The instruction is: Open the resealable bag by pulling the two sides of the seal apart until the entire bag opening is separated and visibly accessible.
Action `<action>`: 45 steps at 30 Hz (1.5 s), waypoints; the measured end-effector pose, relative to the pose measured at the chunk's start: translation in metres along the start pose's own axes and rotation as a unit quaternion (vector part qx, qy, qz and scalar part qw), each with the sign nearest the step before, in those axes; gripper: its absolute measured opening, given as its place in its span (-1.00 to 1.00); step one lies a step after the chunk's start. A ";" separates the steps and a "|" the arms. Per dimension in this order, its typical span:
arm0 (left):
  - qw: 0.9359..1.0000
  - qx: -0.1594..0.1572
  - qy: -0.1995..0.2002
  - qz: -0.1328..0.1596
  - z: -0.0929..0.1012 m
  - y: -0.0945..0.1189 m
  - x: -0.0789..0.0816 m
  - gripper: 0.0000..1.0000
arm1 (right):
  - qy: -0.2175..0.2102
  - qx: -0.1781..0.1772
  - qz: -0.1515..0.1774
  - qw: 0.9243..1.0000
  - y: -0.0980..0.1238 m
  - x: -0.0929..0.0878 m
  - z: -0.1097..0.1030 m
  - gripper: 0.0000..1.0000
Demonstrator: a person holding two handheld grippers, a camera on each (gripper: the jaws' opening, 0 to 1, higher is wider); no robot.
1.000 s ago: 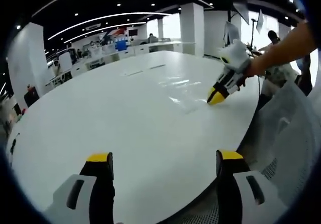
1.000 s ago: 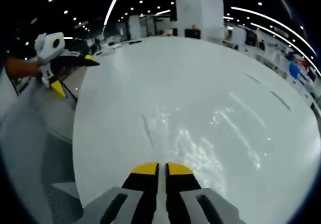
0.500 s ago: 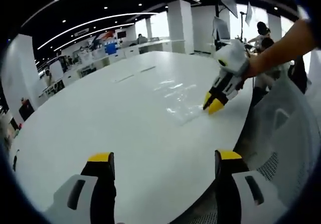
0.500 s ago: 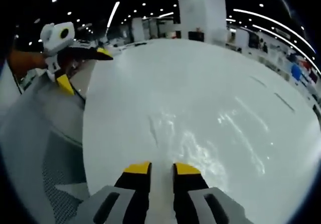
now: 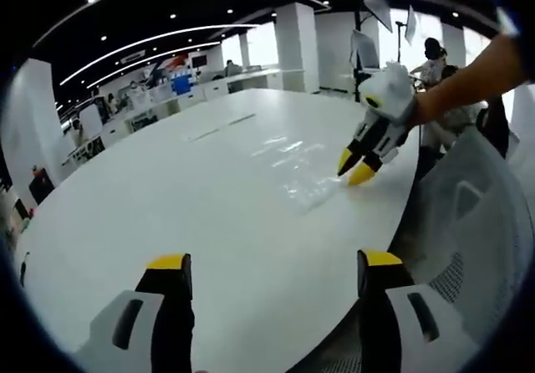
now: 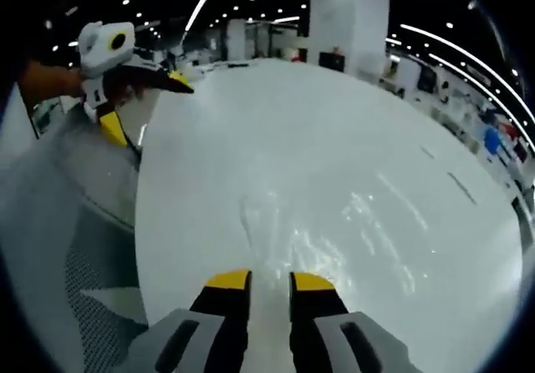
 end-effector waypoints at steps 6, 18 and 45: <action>1.000 0.003 -0.002 0.003 -0.003 -0.001 0.004 0.59 | 0.013 0.018 -0.016 1.000 0.017 -0.019 0.006 -0.64; 1.000 -0.001 -0.004 0.001 0.001 -0.005 0.002 0.57 | 0.056 0.023 -0.063 0.996 0.019 -0.049 0.008 -0.62; 1.000 -0.014 -0.016 -0.002 0.001 -0.020 0.013 0.53 | 0.111 0.049 -0.082 0.989 0.019 -0.051 0.014 -1.00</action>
Point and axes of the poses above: the point that each gripper's makers call its tool centre point, and the gripper's own axes: y roughly backward along the fingers, z roughly to its right, x roughly out of its top, the point moved 1 cm from there along y, roughly backward along the fingers, and after that the axes turned 10 degrees about -y, right-handed, at the moved point
